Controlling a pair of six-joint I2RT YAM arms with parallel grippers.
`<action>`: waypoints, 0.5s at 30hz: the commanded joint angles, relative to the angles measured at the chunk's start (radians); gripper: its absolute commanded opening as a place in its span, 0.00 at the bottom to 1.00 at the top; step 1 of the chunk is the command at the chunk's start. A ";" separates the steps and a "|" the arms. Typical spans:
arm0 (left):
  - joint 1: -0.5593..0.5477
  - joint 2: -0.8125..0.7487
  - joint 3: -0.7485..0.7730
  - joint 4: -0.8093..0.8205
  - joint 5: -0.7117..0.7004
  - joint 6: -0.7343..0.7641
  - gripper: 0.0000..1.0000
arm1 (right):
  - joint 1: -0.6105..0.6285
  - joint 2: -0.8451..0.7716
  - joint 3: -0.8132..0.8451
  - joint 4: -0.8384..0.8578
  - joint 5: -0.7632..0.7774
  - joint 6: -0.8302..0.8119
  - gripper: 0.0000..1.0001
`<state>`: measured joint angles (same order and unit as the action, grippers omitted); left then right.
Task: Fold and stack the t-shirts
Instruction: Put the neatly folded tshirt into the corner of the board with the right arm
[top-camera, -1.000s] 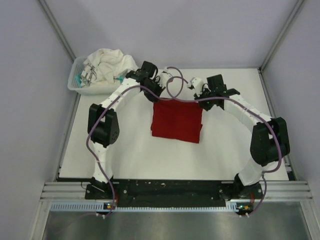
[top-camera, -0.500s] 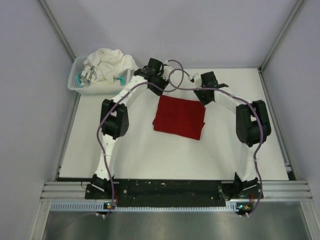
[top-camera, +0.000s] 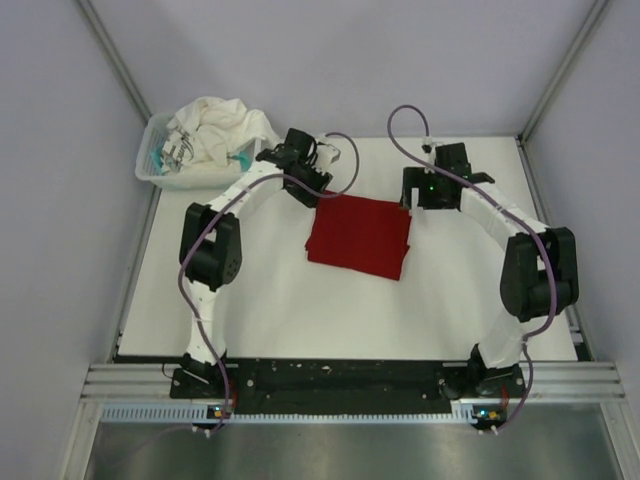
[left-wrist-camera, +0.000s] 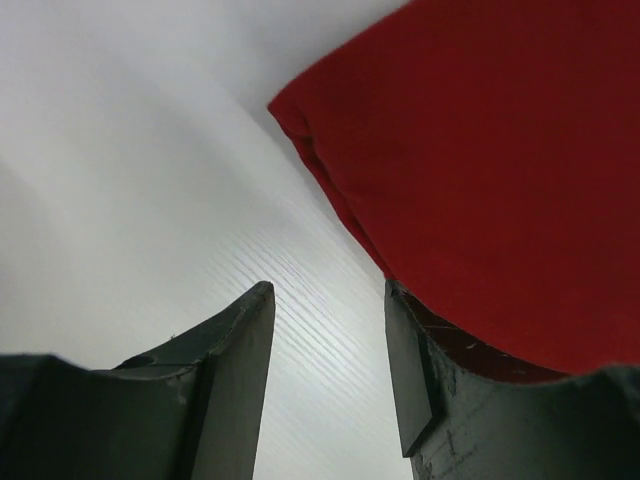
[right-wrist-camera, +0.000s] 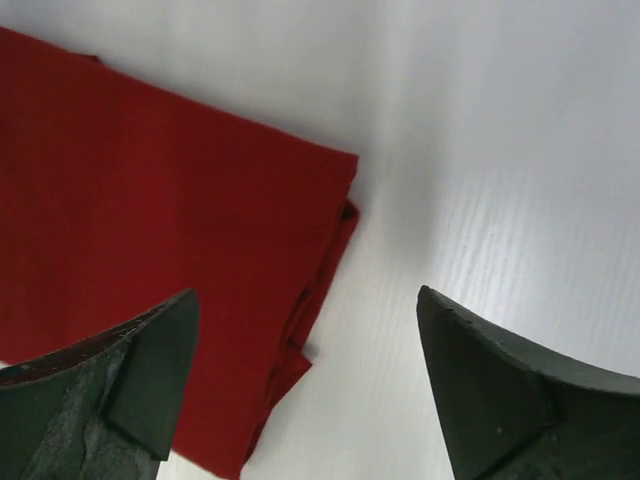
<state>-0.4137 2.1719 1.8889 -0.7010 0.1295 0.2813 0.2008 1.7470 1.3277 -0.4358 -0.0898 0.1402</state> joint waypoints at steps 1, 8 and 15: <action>0.001 -0.175 -0.095 0.048 0.145 -0.033 0.53 | 0.008 0.006 -0.097 0.040 -0.168 0.145 0.89; 0.001 -0.256 -0.278 0.032 0.185 -0.036 0.55 | 0.006 0.103 -0.163 0.115 -0.284 0.214 0.68; 0.012 -0.349 -0.389 0.060 0.186 -0.016 0.54 | 0.003 0.132 -0.173 0.141 -0.303 0.216 0.00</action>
<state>-0.4133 1.9308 1.5314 -0.6792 0.2810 0.2596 0.2024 1.8759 1.1706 -0.3382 -0.3763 0.3397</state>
